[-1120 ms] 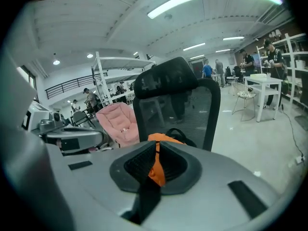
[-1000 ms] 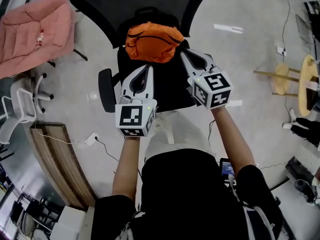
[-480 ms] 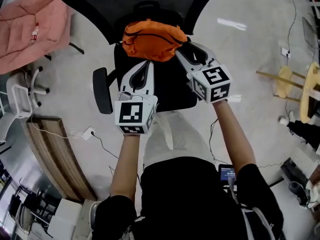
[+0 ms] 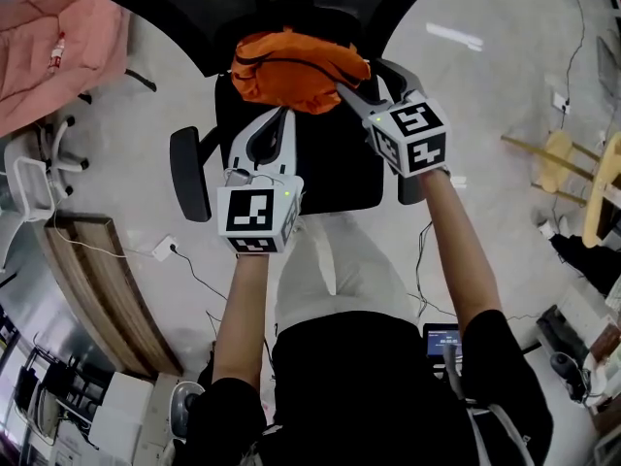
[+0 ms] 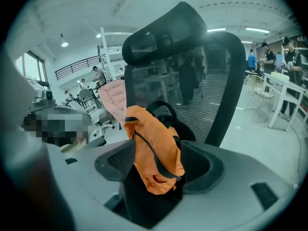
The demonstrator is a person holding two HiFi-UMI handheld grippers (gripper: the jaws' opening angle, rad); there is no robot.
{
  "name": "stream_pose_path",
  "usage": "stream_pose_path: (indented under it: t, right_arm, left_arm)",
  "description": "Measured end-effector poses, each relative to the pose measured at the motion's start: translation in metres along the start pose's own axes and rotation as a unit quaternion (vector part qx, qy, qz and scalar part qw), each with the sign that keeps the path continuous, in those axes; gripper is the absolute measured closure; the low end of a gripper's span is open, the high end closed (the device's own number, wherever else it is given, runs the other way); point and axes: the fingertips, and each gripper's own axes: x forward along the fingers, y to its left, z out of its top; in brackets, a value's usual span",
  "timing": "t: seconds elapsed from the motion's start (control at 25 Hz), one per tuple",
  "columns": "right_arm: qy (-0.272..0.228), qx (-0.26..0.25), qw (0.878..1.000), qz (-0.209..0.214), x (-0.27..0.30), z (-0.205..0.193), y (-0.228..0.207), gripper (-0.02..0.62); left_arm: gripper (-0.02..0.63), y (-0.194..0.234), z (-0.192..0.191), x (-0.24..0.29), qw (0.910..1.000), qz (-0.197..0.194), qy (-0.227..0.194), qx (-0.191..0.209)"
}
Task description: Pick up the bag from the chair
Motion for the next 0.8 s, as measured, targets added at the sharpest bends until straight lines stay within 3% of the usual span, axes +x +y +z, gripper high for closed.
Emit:
stream_pose_path:
  t: [0.4, 0.8]
  right_arm:
    - [0.042, -0.081, 0.996, -0.002, 0.047, -0.011, 0.002, 0.295]
    - [0.065, -0.074, 0.995, -0.007, 0.07, -0.014, -0.005, 0.295]
  left_arm:
    - [0.597, 0.021, -0.007, 0.019, 0.9999, 0.007, 0.002, -0.015]
    - [0.597, 0.024, -0.009, 0.02, 0.9992, 0.019, 0.01, -0.035]
